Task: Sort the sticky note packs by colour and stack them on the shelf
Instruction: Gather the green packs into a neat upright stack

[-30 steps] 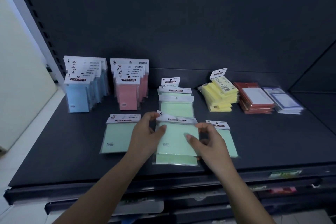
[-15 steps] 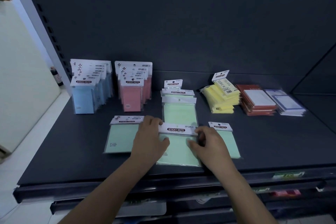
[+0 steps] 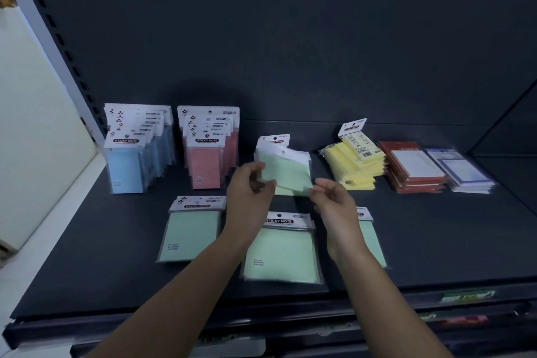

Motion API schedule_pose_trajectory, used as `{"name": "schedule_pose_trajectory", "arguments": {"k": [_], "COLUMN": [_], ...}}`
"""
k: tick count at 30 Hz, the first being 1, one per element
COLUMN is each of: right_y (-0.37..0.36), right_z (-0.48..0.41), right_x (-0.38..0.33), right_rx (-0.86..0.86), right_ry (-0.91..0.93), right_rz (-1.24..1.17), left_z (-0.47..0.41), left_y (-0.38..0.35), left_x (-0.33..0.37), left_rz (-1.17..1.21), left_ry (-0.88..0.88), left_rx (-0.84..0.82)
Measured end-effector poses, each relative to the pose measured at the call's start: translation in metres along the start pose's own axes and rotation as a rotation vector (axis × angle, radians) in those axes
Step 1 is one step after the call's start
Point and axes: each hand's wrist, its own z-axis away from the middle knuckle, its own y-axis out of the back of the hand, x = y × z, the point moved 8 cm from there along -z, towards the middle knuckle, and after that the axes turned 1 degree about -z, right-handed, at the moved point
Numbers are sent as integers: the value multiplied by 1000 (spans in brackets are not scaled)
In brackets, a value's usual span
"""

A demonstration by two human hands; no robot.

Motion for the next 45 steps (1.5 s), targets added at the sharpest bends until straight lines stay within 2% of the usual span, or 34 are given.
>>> {"name": "schedule_pose_trajectory", "arguments": {"k": [2, 5, 7, 10, 13, 17, 21, 23, 26, 30, 35, 39, 45], "right_y": [-7, -22, -32, -41, -40, -37, -21, -16, -6, 1, -3, 1, -3], "right_z": [1, 5, 9, 13, 14, 17, 17, 20, 25, 31, 37, 41, 37], "right_x": [-7, -13, -15, -17, -24, -21, -7, -2, 6, 5, 5, 9, -5], "right_rx": [-53, -204, -328, -459, -508, -505, -344, -297, -214, -179, -183, -154, -141], "right_ry": [29, 20, -21, -93, -145, -175, -110, -63, -23, 99, 279, 231, 271], "right_rz": [-4, -16, -91, -266, -457, -524, -348, -218, -72, 210, 755, 895, 1127], "left_z": [0, 10, 23, 36, 31, 15, 7, 6, 13, 22, 32, 36, 28], "left_y": [2, 4, -2, -21, -25, -8, 8, 12, 14, 20, 30, 26, 18], "left_x": [18, 49, 60, 61, 52, 28, 6, -6, -16, -21, -19, -18, -8], "left_rz": [31, 18, -2, -76, -61, -86, -34, 75, 124, 8, -363, -678, -780], "left_ry": [-108, -372, -501, -571, -535, -280, -57, 61, 116, 57, -95, -153, -232], "left_rx": [37, 52, -19, -232, -332, -155, 3, 9, -18, -73, -73, -115, -141]}}
